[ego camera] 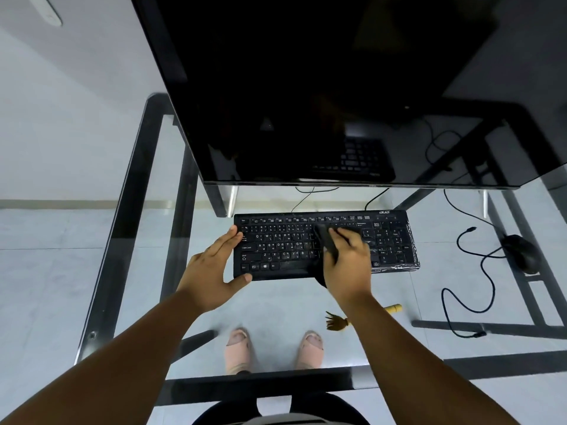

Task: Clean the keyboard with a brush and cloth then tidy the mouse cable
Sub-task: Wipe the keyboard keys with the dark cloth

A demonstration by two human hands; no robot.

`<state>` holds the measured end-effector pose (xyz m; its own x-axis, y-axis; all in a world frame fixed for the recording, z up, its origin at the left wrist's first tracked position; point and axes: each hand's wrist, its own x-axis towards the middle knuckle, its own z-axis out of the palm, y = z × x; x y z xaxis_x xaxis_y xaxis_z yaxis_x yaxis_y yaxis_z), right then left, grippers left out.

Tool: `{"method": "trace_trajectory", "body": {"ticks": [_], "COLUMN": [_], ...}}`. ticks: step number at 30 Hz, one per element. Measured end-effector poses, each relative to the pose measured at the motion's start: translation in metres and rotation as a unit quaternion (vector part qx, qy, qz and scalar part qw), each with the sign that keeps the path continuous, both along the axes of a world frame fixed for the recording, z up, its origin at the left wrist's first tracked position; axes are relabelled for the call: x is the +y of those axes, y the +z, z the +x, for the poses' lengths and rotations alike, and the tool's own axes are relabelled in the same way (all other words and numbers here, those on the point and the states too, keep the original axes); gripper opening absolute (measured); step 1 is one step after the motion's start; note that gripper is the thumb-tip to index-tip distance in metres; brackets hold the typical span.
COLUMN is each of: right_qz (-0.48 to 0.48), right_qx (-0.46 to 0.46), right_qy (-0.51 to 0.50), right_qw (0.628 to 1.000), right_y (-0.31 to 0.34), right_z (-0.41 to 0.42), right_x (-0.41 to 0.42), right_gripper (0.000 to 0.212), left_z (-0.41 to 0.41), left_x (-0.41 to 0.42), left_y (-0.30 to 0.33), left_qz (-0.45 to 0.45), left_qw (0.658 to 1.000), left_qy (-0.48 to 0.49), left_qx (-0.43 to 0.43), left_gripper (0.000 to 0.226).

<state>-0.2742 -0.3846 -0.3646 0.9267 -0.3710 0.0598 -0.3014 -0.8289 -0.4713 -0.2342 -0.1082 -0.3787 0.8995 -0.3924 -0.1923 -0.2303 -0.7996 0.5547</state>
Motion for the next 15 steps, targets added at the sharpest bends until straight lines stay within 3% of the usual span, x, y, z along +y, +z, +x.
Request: {"method": "trace_trajectory", "body": {"ticks": [6, 12, 15], "right_qz": [-0.014, -0.023, 0.01], "right_qx": [0.049, 0.035, 0.028], "right_qy": [0.168, 0.057, 0.107], "right_qw": [0.984, 0.998, 0.994], "right_y": [0.013, 0.012, 0.014], "right_z": [0.021, 0.018, 0.021], "right_x": [0.031, 0.009, 0.021], "right_gripper": [0.046, 0.038, 0.037], "left_z": [0.001, 0.005, 0.006], "left_x": [-0.005, -0.003, -0.003], "left_y": [0.0, 0.003, 0.004], "left_qz": [0.017, 0.028, 0.028], "left_qw": [1.0, 1.0, 1.0], "left_qy": [0.017, 0.01, 0.009], "left_qx": [-0.006, -0.002, 0.001], "left_gripper": [0.088, 0.09, 0.09]}}
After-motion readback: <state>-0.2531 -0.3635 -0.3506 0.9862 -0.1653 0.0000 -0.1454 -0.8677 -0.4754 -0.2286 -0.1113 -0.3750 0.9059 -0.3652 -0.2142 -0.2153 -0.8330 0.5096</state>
